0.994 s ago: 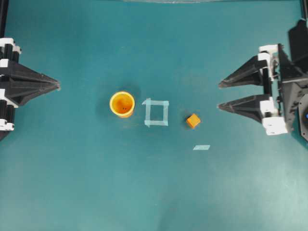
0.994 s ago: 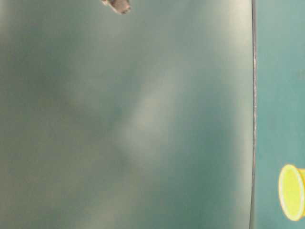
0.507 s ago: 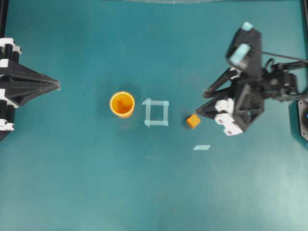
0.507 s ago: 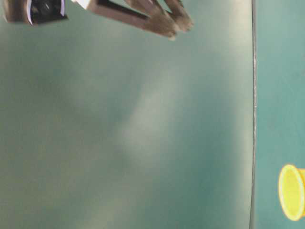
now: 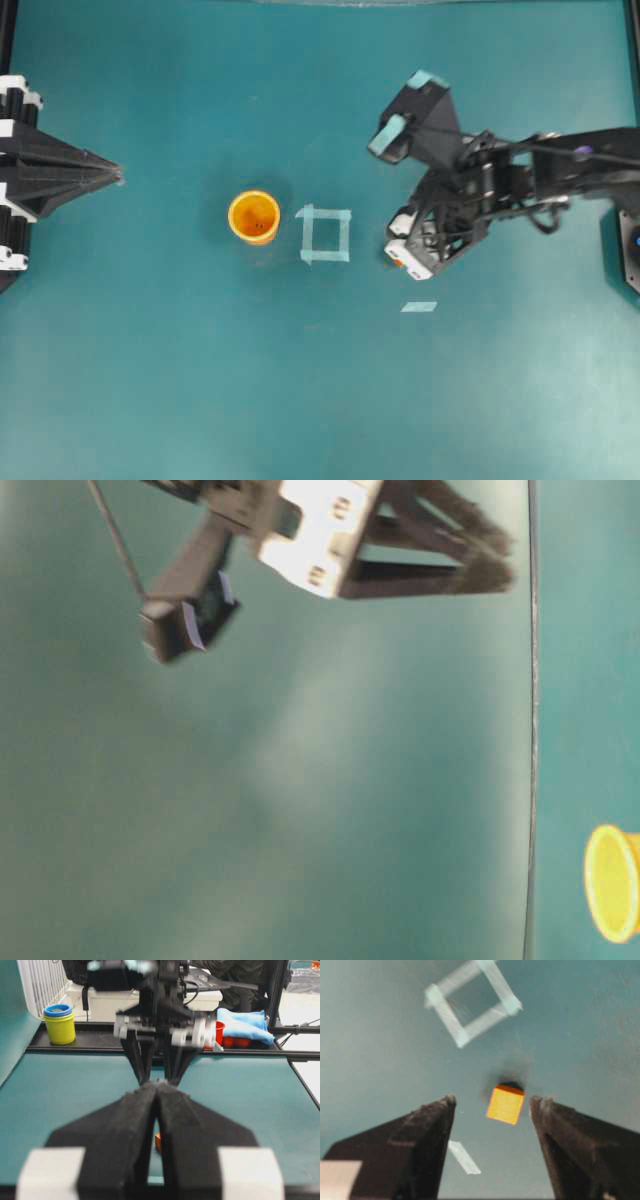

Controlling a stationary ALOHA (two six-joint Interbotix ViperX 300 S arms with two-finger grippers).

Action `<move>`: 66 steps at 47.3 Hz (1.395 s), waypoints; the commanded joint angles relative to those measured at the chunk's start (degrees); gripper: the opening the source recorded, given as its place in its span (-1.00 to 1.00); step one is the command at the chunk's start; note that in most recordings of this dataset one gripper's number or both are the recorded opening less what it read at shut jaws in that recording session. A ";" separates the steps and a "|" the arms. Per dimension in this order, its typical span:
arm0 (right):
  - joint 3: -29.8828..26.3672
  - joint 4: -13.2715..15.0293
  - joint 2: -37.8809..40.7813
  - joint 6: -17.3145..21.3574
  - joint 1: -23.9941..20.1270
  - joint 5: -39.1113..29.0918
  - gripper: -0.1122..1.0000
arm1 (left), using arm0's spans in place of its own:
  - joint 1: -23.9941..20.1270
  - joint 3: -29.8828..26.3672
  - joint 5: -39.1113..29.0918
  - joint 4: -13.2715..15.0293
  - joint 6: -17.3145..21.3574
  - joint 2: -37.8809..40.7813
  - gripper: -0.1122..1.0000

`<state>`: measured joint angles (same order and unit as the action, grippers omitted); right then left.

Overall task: Lift the orange block with right arm.
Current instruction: 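Lower the right gripper around the orange cube and close it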

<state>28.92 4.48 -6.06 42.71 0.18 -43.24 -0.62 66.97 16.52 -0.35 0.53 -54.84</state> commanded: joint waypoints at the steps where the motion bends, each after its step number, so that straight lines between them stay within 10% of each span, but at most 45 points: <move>1: -2.11 0.18 1.05 1.05 0.26 -0.18 0.34 | -0.09 -1.67 0.88 -0.09 0.18 0.44 -0.80; 19: -2.11 0.18 6.86 9.32 0.26 -0.26 0.34 | -0.09 -1.76 0.97 -0.09 0.18 0.44 -0.80; 66: 2.46 -0.44 12.57 15.21 -2.55 4.48 0.33 | -0.09 -1.76 1.05 -0.09 0.26 0.44 -0.80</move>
<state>31.29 4.13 7.12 57.66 -2.20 -39.38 -0.62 67.06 16.88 -0.26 0.62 -54.84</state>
